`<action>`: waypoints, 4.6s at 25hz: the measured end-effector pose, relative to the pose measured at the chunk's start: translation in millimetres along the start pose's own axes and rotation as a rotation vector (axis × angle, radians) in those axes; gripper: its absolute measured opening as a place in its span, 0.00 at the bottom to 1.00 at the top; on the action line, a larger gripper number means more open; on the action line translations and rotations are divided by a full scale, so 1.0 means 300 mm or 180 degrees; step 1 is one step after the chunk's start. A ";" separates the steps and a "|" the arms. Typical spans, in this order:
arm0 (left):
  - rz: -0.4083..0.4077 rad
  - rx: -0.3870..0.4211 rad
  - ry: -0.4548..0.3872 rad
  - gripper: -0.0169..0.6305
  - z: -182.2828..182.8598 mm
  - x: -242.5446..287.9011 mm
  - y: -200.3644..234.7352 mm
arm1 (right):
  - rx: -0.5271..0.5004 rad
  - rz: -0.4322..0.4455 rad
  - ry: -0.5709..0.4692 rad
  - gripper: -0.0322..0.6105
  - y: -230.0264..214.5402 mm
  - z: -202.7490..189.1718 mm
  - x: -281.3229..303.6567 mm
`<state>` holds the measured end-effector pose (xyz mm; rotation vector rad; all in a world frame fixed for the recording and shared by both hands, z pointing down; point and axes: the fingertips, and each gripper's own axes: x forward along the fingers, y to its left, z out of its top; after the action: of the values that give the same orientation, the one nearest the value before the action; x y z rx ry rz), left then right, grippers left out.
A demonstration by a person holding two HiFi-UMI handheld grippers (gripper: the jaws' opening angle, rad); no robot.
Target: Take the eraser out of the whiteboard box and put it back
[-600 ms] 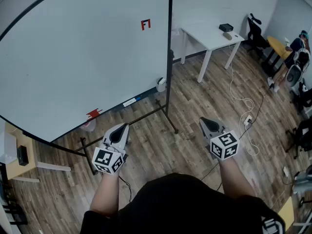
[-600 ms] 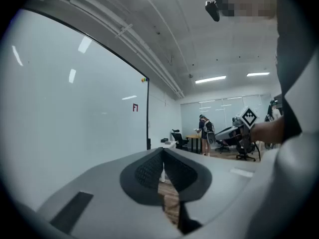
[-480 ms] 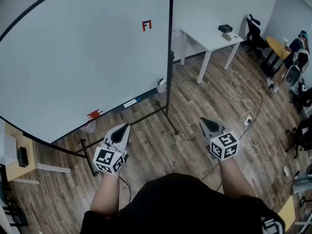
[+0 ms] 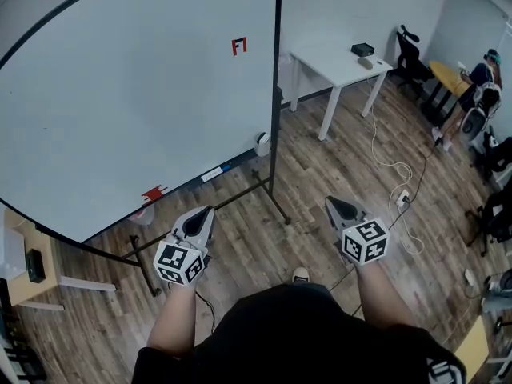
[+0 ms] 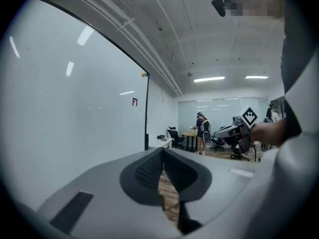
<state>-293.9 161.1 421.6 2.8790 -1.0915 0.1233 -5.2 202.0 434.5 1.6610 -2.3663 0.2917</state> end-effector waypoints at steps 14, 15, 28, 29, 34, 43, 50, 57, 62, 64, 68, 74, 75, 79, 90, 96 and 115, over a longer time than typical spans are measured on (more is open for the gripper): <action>0.0078 0.0025 0.0101 0.05 0.000 0.210 -0.037 | 0.0044 0.0166 0.0005 0.04 -0.197 0.005 0.139; 0.0093 0.0013 0.0115 0.05 -0.003 0.234 -0.038 | 0.0050 0.0183 0.0018 0.04 -0.220 0.005 0.154; 0.0257 -0.0095 0.0269 0.05 -0.069 0.519 -0.011 | 0.0074 0.0496 0.0108 0.04 -0.446 0.008 0.332; 0.0266 -0.0099 0.0271 0.05 -0.070 0.543 -0.007 | 0.0069 0.0513 0.0119 0.04 -0.464 0.009 0.349; 0.0298 -0.0090 0.0299 0.05 -0.066 0.643 0.006 | 0.0056 0.0610 0.0166 0.04 -0.548 0.016 0.420; 0.0445 -0.0159 0.0376 0.05 -0.066 0.754 0.035 | 0.0048 0.0812 0.0247 0.04 -0.635 0.035 0.529; 0.0536 -0.0195 0.0435 0.05 -0.078 0.849 0.031 | 0.0079 0.0954 0.0310 0.04 -0.706 0.017 0.591; 0.0604 -0.0239 0.0507 0.05 -0.081 0.910 0.013 | 0.0095 0.1077 0.0368 0.04 -0.754 0.014 0.634; 0.0667 -0.0272 0.0518 0.05 -0.081 0.933 0.000 | 0.0065 0.1177 0.0429 0.04 -0.768 0.006 0.659; 0.0707 -0.0285 0.0507 0.05 -0.079 0.933 0.002 | 0.0045 0.1211 0.0437 0.04 -0.770 0.009 0.671; 0.0770 -0.0321 0.0504 0.05 -0.093 0.929 0.015 | 0.0000 0.1279 0.0450 0.04 -0.763 0.012 0.703; 0.0869 -0.0360 0.0495 0.05 -0.106 0.930 0.035 | -0.0043 0.1369 0.0480 0.04 -0.759 0.007 0.732; 0.0884 -0.0363 0.0488 0.05 -0.105 0.932 0.037 | -0.0053 0.1382 0.0493 0.05 -0.761 0.002 0.735; 0.0938 -0.0379 0.0468 0.05 -0.107 0.943 0.049 | -0.0091 0.1425 0.0509 0.04 -0.771 0.000 0.755; 0.0991 -0.0379 0.0446 0.05 -0.113 0.966 0.008 | -0.0137 0.1524 0.0543 0.04 -0.796 -0.023 0.738; 0.1021 -0.0356 0.0469 0.05 -0.111 0.943 0.003 | -0.0148 0.1536 0.0481 0.05 -0.794 -0.005 0.717; 0.0904 -0.0448 0.0439 0.05 -0.160 0.985 0.094 | -0.0193 0.1472 0.0582 0.05 -0.757 -0.021 0.794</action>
<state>-94.7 -50.5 498.6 2.5371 -1.4119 0.2432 131.2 -85.5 519.1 0.9951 -2.5572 0.4252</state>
